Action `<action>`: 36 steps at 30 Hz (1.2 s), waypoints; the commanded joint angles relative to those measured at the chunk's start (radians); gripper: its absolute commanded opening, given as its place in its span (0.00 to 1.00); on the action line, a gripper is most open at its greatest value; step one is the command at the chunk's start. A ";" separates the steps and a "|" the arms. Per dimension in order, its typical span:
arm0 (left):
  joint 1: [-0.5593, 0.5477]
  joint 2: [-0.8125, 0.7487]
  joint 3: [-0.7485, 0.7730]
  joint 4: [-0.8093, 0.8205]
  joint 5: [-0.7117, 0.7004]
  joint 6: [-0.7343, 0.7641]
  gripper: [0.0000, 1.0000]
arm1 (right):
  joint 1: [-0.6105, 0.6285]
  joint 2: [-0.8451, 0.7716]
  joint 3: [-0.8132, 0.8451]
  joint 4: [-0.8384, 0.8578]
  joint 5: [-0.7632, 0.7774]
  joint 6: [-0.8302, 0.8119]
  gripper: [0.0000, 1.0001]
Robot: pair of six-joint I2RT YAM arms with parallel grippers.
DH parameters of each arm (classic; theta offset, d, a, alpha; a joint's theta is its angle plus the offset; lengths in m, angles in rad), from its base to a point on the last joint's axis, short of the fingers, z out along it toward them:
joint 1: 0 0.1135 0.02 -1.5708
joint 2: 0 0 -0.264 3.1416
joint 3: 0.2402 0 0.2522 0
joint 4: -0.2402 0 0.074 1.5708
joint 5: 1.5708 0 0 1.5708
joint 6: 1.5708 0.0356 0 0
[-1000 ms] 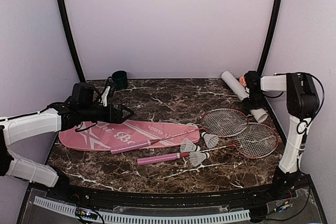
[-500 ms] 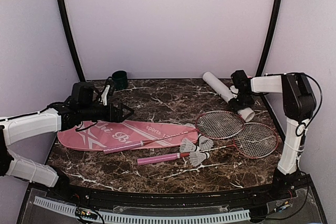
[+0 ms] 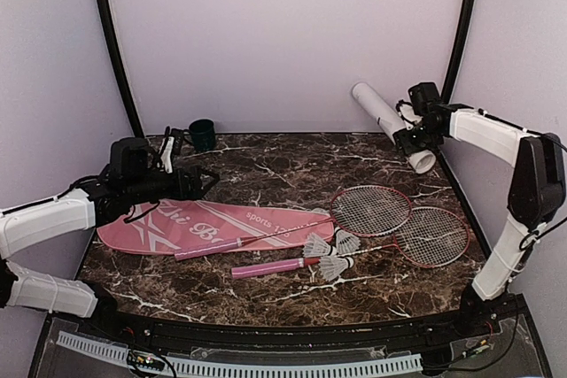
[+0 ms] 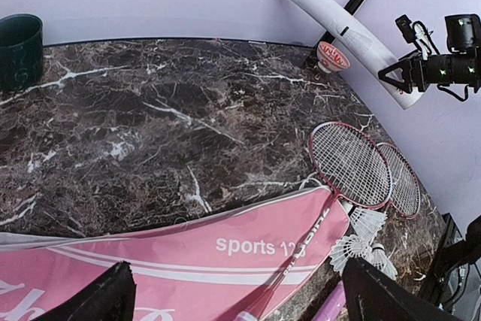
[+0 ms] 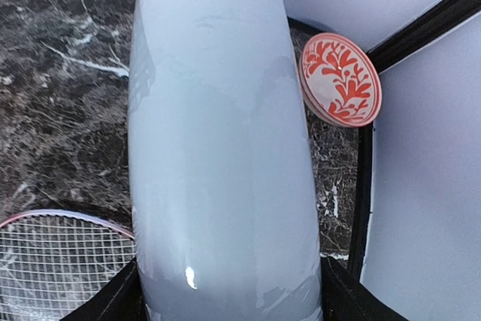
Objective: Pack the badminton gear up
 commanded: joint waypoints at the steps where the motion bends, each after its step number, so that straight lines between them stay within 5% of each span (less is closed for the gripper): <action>1: -0.002 -0.042 -0.016 0.084 0.015 -0.025 0.99 | 0.010 -0.085 0.022 0.077 -0.172 0.064 0.53; 6: -0.004 -0.056 -0.046 0.235 0.162 -0.104 0.98 | 0.051 -0.241 -0.102 0.277 -0.504 0.181 0.53; 10: -0.022 -0.081 -0.134 0.514 0.252 -0.233 0.96 | 0.103 -0.342 -0.230 0.532 -0.736 0.342 0.53; 14: -0.093 -0.082 -0.153 0.688 0.245 -0.269 0.95 | 0.189 -0.411 -0.353 0.791 -0.844 0.464 0.53; 28: -0.277 0.110 0.038 0.870 0.258 -0.242 0.99 | 0.471 -0.475 -0.587 1.344 -0.905 0.688 0.53; 36: -0.364 0.221 0.125 0.944 0.206 -0.224 0.99 | 0.581 -0.423 -0.609 1.445 -0.848 0.691 0.52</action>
